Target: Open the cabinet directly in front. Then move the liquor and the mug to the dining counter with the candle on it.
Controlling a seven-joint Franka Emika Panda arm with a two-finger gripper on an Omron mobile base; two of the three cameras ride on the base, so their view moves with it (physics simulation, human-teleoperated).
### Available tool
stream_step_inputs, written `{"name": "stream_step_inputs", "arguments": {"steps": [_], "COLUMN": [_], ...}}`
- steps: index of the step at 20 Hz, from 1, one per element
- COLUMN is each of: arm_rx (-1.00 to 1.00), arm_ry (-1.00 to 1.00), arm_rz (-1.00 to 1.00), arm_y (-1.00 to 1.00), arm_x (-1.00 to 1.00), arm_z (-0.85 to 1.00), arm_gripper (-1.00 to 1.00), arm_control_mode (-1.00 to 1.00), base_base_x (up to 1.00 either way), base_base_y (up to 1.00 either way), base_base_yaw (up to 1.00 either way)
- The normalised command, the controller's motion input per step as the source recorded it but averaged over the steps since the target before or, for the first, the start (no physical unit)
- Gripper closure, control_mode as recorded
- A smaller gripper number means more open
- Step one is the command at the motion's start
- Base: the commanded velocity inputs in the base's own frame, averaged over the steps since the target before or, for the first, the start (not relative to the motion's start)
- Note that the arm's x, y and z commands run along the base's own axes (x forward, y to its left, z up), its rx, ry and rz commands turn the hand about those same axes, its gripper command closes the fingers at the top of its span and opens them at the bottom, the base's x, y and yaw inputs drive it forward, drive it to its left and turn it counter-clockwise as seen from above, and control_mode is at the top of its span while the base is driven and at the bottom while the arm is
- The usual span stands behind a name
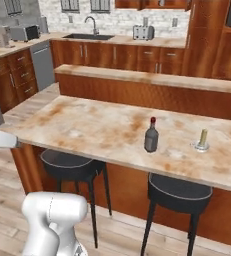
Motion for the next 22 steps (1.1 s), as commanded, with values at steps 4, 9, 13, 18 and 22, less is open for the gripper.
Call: {"name": "stream_step_inputs", "arguments": {"steps": [4, 9, 13, 18, 22], "arm_rx": [0.00, 0.00, 0.00, 0.00, 0.00], "arm_ry": [0.00, 0.00, 0.00, 0.00, 0.00], "arm_rz": [0.00, 0.00, 0.00, 0.00, 0.00], "arm_y": [0.00, 0.00, 0.00, 0.00, 0.00], "arm_x": [0.00, 0.00, 0.00, 0.00, 0.00], "arm_z": [0.00, 0.00, 0.00, 0.00, 0.00], "arm_gripper": [-1.00, -1.00, -1.00, -1.00, -1.00], "arm_control_mode": [1.00, 1.00, 1.00, 1.00, 1.00], "base_base_x": [0.66, 0.51, 0.17, 0.03, 0.01], "base_base_y": [0.85, 1.00, 1.00, 0.76, 0.97], "base_base_yaw": [0.12, 0.13, 0.04, 0.15, 0.28]}}
